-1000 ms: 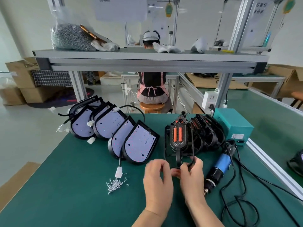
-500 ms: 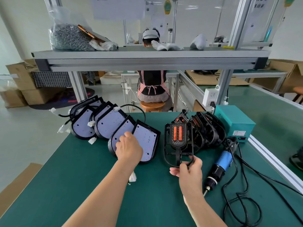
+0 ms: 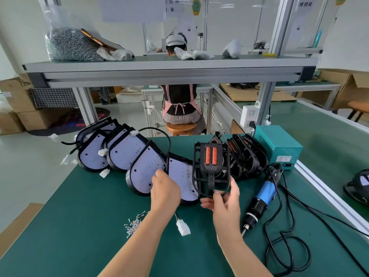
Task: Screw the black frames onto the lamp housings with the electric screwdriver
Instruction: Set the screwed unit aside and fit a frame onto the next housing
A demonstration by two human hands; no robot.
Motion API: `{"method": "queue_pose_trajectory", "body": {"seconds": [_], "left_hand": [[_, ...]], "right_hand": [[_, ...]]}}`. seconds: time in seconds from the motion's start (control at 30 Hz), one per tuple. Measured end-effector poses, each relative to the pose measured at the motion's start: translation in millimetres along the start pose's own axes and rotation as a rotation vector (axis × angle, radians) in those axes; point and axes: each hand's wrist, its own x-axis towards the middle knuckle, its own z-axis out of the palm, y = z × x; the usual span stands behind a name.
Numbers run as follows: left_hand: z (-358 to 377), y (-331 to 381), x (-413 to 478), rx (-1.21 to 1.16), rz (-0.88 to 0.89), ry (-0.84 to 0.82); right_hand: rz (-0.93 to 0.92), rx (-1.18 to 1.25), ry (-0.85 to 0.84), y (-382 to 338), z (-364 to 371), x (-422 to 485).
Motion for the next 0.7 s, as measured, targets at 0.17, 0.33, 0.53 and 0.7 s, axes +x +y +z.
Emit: {"method": "queue_pose_trajectory", "body": {"seconds": [0.17,0.33,0.53,0.7], "left_hand": [[22.8,-13.7,-33.7,-0.179,-0.012,0.011],[30.6,-25.7,-44.0,-0.319,-0.019,0.046],[29.1,-30.1,-44.9,-0.38,0.026,0.098],[28.4,-28.0,-46.5,-0.406,0.028,0.11]], "right_hand": [[-0.025,0.037,-0.031,-7.1,1.6,-6.2],[-0.032,-0.139,-0.053,-5.9,-0.3,-10.7],[-0.152,-0.306,-0.028,-9.3,-1.0,-14.8],[-0.169,-0.466,-0.023,-10.1,-0.6,-16.9]]}}
